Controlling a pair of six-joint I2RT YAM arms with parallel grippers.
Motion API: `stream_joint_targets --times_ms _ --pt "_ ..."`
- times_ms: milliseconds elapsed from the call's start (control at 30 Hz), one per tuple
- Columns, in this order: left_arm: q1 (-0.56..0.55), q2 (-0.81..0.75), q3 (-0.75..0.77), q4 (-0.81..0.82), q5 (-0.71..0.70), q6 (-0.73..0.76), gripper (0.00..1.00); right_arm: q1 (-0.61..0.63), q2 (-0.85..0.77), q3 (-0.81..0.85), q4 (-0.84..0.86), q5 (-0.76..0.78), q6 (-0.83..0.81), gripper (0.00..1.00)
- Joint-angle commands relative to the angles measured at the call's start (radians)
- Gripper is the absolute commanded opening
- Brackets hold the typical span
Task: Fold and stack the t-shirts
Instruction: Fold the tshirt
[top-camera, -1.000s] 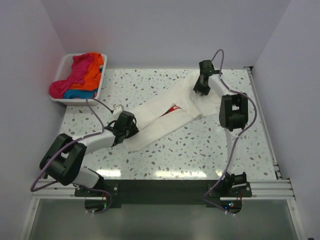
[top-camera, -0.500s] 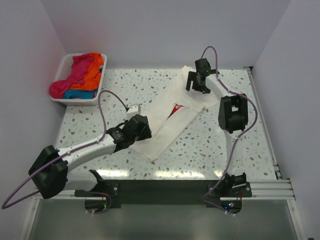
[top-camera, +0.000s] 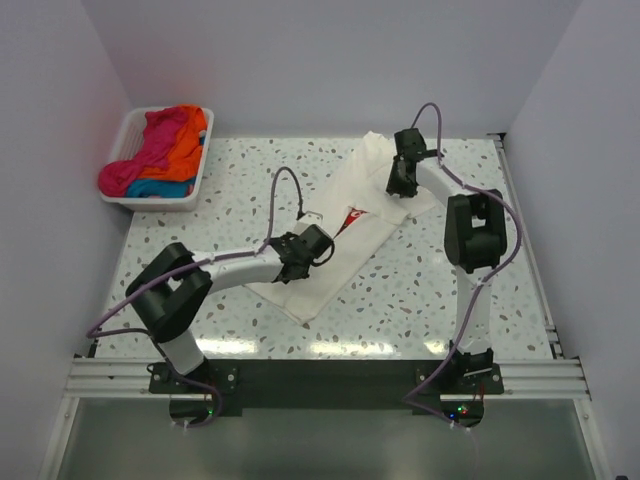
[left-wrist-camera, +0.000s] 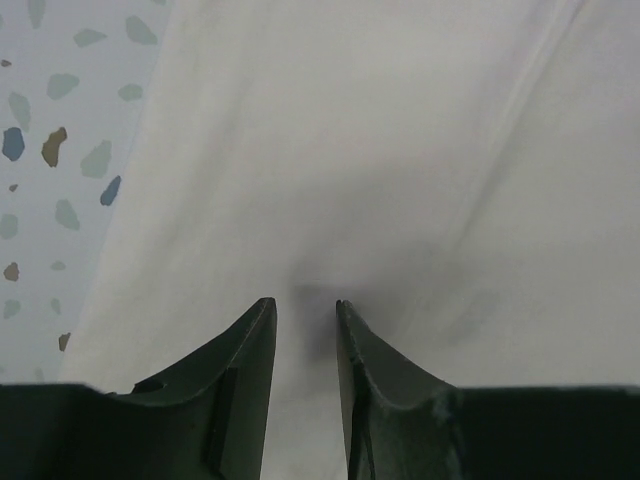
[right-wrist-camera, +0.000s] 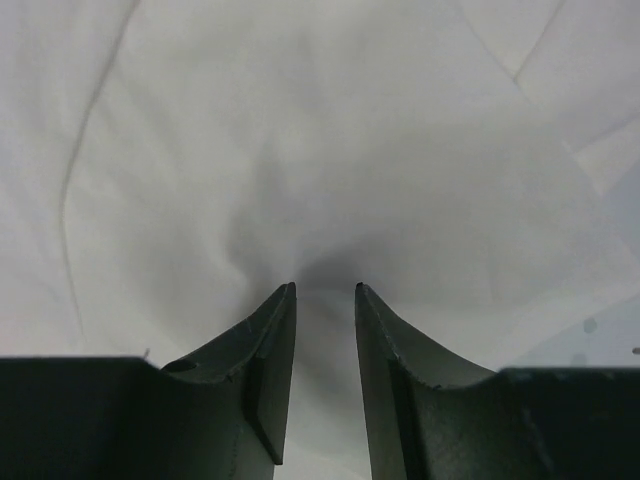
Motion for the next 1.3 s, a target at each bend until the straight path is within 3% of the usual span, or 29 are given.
stream_joint_targets --times_ms 0,167,400,500,533,667,833,933,1033,1067,1100,1267 --pt "-0.065 0.028 0.031 -0.053 -0.021 0.051 0.35 -0.032 0.079 0.071 -0.023 0.003 0.004 0.34" --pt "-0.131 0.039 -0.021 -0.047 0.033 0.019 0.32 -0.055 0.191 0.230 -0.080 0.017 -0.040 0.34" --pt "-0.293 0.085 0.026 -0.041 0.139 -0.052 0.31 -0.057 0.346 0.474 -0.158 0.065 -0.147 0.50" --pt "-0.320 0.091 0.041 0.019 0.231 -0.088 0.41 -0.059 0.368 0.520 -0.136 0.051 -0.195 0.67" --pt "-0.320 0.074 0.038 0.042 0.283 -0.095 0.44 -0.059 0.367 0.528 -0.128 0.042 -0.210 0.78" --pt "-0.315 0.021 0.075 0.084 0.269 -0.089 0.59 -0.057 0.351 0.649 -0.154 0.026 -0.218 0.99" --pt "-0.239 -0.164 0.045 0.098 0.252 -0.101 0.68 -0.039 0.194 0.633 -0.181 0.078 -0.184 0.99" --pt "-0.171 -0.299 -0.044 0.084 0.195 -0.140 0.67 -0.020 0.008 0.454 -0.179 0.067 -0.109 0.99" --pt "-0.108 -0.399 -0.155 0.071 0.180 -0.185 0.59 0.044 -0.283 0.054 -0.044 0.066 -0.042 0.99" --pt "-0.104 -0.418 -0.184 0.084 0.179 -0.193 0.58 0.069 -0.354 -0.160 -0.015 0.074 0.002 0.97" --pt "-0.104 -0.442 -0.231 0.088 0.185 -0.213 0.54 0.130 -0.497 -0.269 0.056 0.060 0.020 0.93" --pt "-0.114 -0.501 -0.388 0.174 0.263 -0.245 0.47 0.372 -0.871 -0.821 0.073 0.140 0.191 0.68"
